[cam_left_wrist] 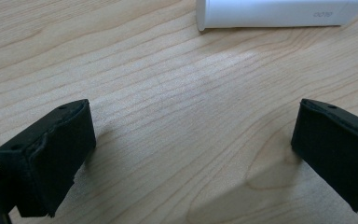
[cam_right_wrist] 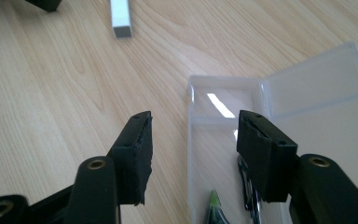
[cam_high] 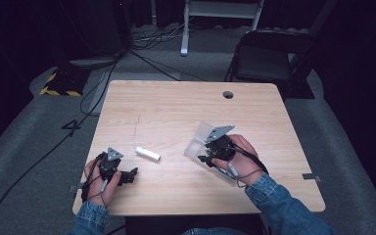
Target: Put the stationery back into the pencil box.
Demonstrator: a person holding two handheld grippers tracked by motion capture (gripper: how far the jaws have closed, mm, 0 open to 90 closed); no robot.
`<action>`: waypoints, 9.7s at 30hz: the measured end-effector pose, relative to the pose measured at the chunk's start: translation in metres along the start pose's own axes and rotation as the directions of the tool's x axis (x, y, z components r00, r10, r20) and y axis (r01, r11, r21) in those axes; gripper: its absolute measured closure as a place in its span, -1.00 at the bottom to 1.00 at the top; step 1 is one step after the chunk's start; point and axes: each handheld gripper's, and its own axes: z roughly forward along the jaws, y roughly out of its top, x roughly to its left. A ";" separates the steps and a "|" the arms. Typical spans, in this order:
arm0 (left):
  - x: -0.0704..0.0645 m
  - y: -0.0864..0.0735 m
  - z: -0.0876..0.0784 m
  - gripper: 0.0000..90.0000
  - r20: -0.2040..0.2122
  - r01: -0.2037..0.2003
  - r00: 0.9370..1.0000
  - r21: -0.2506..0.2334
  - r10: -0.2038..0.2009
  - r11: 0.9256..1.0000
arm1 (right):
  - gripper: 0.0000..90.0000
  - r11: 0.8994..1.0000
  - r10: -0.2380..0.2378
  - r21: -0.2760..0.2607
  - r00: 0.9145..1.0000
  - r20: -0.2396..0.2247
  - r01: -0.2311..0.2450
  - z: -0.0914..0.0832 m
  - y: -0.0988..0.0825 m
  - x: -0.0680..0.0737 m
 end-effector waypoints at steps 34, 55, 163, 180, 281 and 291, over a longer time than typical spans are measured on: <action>0.000 -0.001 -0.001 -1.00 -0.004 -0.002 1.000 -0.001 0.002 1.000 | 0.12 0.998 -0.068 -0.016 0.992 -0.109 0.066 0.065 0.062 0.032; 0.001 0.001 0.001 -1.00 -0.013 0.010 1.000 0.001 -0.010 1.000 | 0.14 0.996 -0.062 0.051 0.990 -0.127 0.069 0.133 0.077 0.051; 0.001 0.001 0.001 -1.00 -0.013 0.011 1.000 0.000 -0.011 1.000 | 0.59 0.992 0.074 0.102 0.997 -0.003 -0.073 0.005 -0.030 -0.026; 0.001 0.001 0.001 -1.00 -0.013 0.010 1.000 0.000 -0.010 1.000 | 0.60 0.983 0.105 0.152 0.994 -0.016 -0.101 0.013 -0.043 -0.030; 0.001 0.001 0.001 -1.00 -0.013 0.010 1.000 0.000 -0.010 1.000 | 0.20 0.987 0.163 -0.015 0.983 0.082 -0.162 -0.011 -0.050 -0.043; 0.001 0.001 0.001 -1.00 -0.013 0.010 1.000 0.001 -0.010 1.000 | 0.00 0.978 0.195 -0.101 0.975 0.104 -0.185 -0.041 -0.059 -0.050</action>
